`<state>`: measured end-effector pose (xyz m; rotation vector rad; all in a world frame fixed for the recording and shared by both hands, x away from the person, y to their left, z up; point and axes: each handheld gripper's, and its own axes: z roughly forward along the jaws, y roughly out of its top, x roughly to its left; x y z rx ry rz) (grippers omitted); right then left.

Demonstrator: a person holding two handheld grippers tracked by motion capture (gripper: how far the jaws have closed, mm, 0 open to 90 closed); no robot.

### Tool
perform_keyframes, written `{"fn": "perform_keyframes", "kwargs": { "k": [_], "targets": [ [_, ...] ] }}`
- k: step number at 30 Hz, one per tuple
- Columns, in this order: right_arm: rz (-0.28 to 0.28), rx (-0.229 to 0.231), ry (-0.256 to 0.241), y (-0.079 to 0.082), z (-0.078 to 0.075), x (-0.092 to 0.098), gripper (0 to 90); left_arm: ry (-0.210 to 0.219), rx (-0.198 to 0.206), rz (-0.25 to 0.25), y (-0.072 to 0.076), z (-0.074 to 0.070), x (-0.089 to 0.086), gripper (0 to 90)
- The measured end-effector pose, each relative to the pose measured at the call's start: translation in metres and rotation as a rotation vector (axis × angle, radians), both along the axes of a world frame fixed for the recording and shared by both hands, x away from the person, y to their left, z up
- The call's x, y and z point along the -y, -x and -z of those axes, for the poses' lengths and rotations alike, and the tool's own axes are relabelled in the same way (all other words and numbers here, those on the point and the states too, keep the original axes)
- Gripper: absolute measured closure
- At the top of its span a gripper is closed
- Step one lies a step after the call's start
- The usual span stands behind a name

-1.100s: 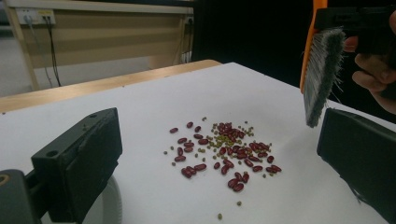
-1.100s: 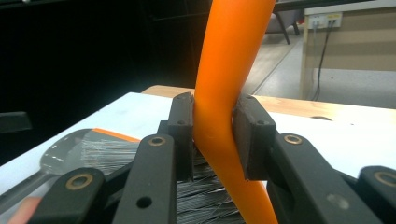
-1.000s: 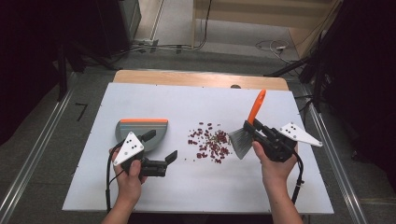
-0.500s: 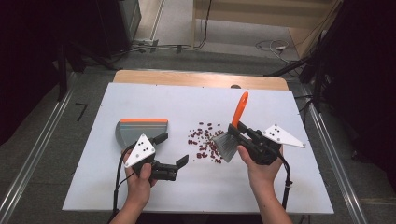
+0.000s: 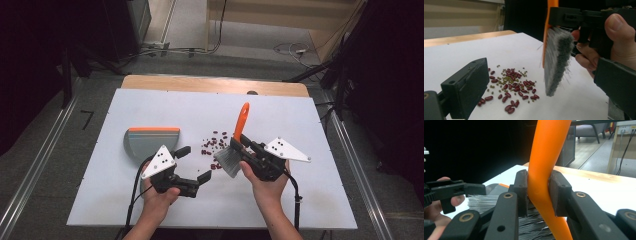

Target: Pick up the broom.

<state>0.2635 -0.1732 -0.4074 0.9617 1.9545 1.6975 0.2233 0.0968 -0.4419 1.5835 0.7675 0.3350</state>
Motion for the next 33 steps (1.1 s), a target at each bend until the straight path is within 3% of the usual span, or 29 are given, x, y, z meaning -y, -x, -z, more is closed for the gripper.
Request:
{"fn": "perform_keyframes", "kwargs": {
  "k": [14,19,22,24,33],
  "targets": [
    [-0.037,0.009,0.012,0.009,0.002,-0.020,69.0,-0.036,-0.043,0.039,0.002,0.002,0.023,10.1],
    [-0.055,0.014,0.009,0.014,0.000,-0.026,69.0,-0.063,-0.064,0.018,0.002,0.005,0.030,18.6],
    [-0.065,0.018,0.008,0.017,-0.001,-0.029,68.9,-0.071,-0.081,0.007,0.001,0.007,0.032,27.1],
    [-0.068,0.029,0.011,0.020,-0.003,-0.031,69.0,-0.072,-0.084,0.016,0.000,0.009,0.033,38.3],
    [-0.076,0.038,0.012,0.024,-0.004,-0.036,68.9,-0.070,-0.080,0.033,0.000,0.010,0.031,70.8]
  ]
}}
